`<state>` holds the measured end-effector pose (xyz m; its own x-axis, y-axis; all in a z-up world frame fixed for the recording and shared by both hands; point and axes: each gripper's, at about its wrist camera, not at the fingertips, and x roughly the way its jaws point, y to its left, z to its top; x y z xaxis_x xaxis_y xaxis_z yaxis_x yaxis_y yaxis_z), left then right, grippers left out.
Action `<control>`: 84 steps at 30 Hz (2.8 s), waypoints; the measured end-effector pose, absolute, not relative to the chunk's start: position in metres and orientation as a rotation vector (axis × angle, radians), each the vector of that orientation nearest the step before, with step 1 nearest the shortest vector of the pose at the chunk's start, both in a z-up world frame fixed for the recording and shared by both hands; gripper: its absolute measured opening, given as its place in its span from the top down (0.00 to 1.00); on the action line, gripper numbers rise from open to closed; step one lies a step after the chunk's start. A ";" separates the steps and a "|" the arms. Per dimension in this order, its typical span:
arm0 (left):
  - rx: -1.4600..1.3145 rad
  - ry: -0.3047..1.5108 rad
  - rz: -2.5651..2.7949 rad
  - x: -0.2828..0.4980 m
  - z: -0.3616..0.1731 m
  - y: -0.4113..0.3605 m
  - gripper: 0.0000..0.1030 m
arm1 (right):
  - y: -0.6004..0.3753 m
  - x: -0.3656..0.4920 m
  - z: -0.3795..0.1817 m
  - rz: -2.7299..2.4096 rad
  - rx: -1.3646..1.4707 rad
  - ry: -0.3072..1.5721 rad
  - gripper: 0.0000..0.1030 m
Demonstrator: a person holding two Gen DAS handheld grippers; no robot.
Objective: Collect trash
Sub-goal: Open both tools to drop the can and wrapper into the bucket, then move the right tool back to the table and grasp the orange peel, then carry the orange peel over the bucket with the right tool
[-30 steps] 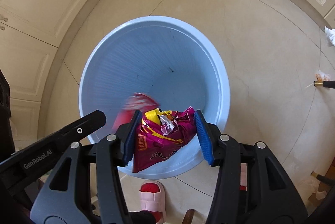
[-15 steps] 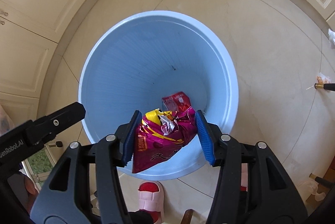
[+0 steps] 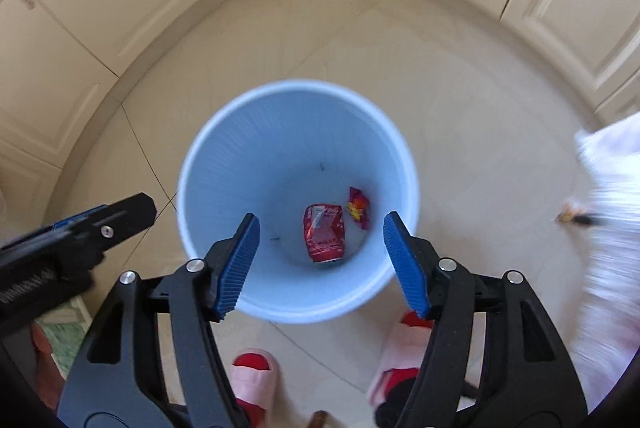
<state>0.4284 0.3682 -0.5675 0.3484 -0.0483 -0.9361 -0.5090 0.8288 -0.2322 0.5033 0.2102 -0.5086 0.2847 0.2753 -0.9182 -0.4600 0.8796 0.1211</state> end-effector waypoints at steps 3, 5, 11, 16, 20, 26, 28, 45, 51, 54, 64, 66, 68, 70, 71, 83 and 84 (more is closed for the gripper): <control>-0.481 1.118 0.295 0.413 -0.517 0.350 0.42 | 0.202 0.478 -0.459 0.475 -0.236 1.099 0.38; -0.447 1.067 0.287 0.397 -0.481 0.337 0.41 | 0.190 0.460 -0.423 0.447 -0.247 1.047 0.38; -0.325 0.874 0.281 0.340 -0.357 0.291 0.31 | 0.138 0.401 -0.304 0.409 -0.207 0.894 0.35; -0.260 0.713 0.197 0.298 -0.255 0.230 0.27 | 0.069 0.335 -0.210 0.325 -0.192 0.716 0.33; -0.230 0.637 0.031 0.274 -0.192 0.160 0.22 | -0.015 0.292 -0.163 0.209 -0.164 0.613 0.32; -0.147 0.671 -0.258 0.268 -0.161 0.039 0.22 | -0.139 0.241 -0.141 0.011 -0.093 0.580 0.29; -0.086 0.703 -0.360 0.270 -0.161 -0.009 0.22 | -0.174 0.231 -0.147 -0.054 -0.065 0.600 0.29; 0.175 0.882 -0.433 0.308 -0.219 -0.130 0.54 | -0.266 0.208 -0.198 -0.133 0.104 0.703 0.29; 0.163 0.873 -0.428 0.310 -0.216 -0.122 0.66 | -0.252 0.215 -0.202 -0.070 0.115 0.721 0.29; 0.135 0.861 -0.435 0.304 -0.212 -0.112 0.66 | -0.242 0.219 -0.203 -0.037 0.105 0.731 0.29; 0.064 0.822 -0.459 0.292 -0.195 -0.083 0.66 | -0.221 0.231 -0.212 -0.012 0.053 0.785 0.62; 0.047 0.814 -0.470 0.290 -0.193 -0.078 0.66 | -0.221 0.230 -0.211 -0.016 0.059 0.781 0.63; 0.039 0.803 -0.471 0.288 -0.190 -0.073 0.66 | -0.221 0.228 -0.208 -0.019 0.073 0.767 0.63; 0.025 0.795 -0.470 0.287 -0.188 -0.066 0.66 | -0.217 0.226 -0.202 -0.012 0.076 0.746 0.63; 0.017 0.792 -0.468 0.286 -0.187 -0.062 0.66 | -0.212 0.227 -0.198 -0.003 0.074 0.739 0.63; -0.138 0.773 -0.266 0.300 -0.199 0.073 0.66 | -0.069 0.294 -0.184 0.281 -0.002 0.695 0.63; -0.158 0.780 -0.228 0.304 -0.206 0.094 0.66 | -0.054 0.301 -0.187 0.309 -0.009 0.701 0.63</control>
<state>0.3039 0.0939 -0.2058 0.6884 -0.2608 -0.6769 0.1445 0.9637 -0.2243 0.3014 -0.0535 -0.1874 0.7206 0.2766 -0.6358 -0.2825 0.9545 0.0950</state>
